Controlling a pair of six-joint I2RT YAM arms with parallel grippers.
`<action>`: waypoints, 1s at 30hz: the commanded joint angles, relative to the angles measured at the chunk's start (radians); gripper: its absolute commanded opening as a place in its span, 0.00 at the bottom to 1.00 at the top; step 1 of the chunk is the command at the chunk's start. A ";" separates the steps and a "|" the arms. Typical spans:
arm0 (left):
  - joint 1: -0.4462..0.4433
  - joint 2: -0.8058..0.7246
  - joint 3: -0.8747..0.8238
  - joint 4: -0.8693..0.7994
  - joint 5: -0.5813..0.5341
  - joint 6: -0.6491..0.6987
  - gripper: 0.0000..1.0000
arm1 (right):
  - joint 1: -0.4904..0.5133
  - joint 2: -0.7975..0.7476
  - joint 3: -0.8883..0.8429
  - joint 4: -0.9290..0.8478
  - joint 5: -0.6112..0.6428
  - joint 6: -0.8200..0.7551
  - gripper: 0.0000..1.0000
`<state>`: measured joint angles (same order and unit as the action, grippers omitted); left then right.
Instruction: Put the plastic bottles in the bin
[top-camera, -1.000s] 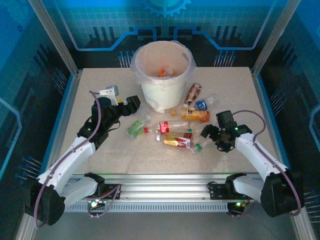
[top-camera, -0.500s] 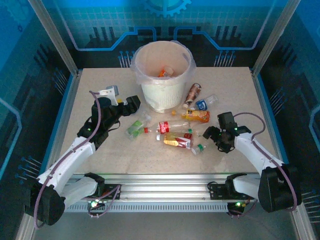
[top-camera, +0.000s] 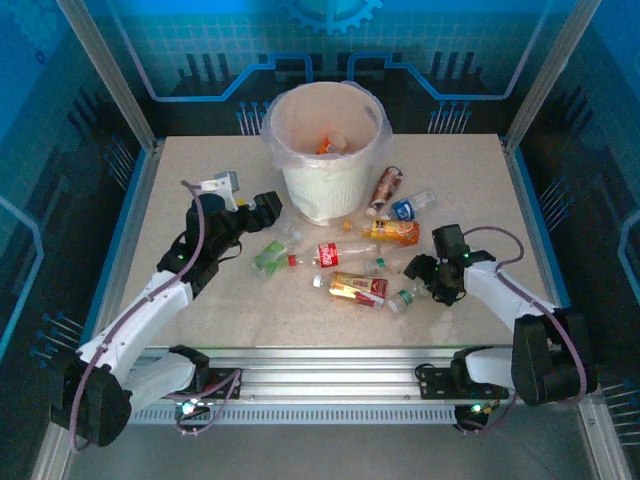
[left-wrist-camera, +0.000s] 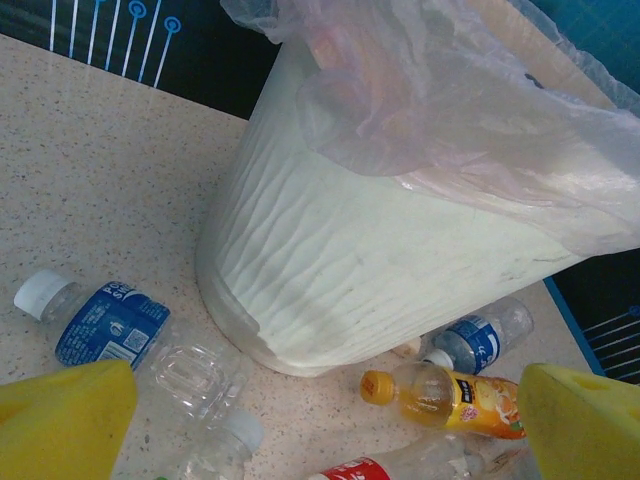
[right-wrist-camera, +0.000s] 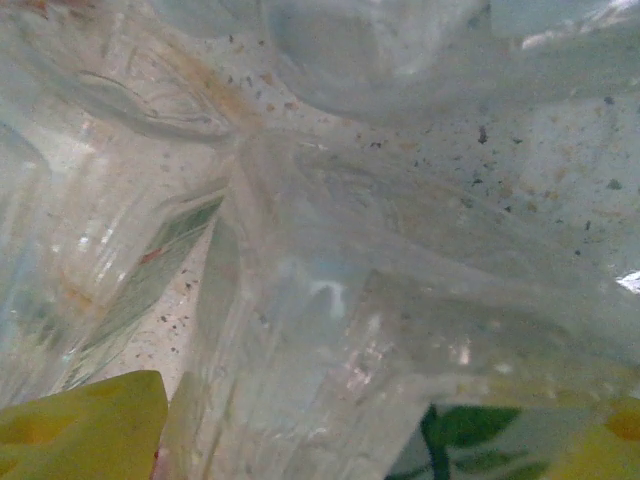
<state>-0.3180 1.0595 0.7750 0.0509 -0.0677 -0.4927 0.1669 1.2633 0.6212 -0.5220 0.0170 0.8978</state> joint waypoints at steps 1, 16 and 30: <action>-0.004 0.004 0.018 0.021 -0.014 -0.006 0.99 | -0.012 0.017 -0.006 0.016 -0.015 -0.005 0.83; -0.004 0.011 0.025 0.005 -0.017 -0.005 0.99 | -0.010 -0.105 0.013 -0.086 0.003 -0.028 0.49; -0.004 0.013 0.029 -0.001 -0.020 -0.015 0.99 | 0.085 -0.247 0.313 -0.290 0.105 -0.125 0.31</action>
<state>-0.3183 1.0664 0.7753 0.0502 -0.0681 -0.4976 0.2218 1.0172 0.8310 -0.7593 0.0784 0.8276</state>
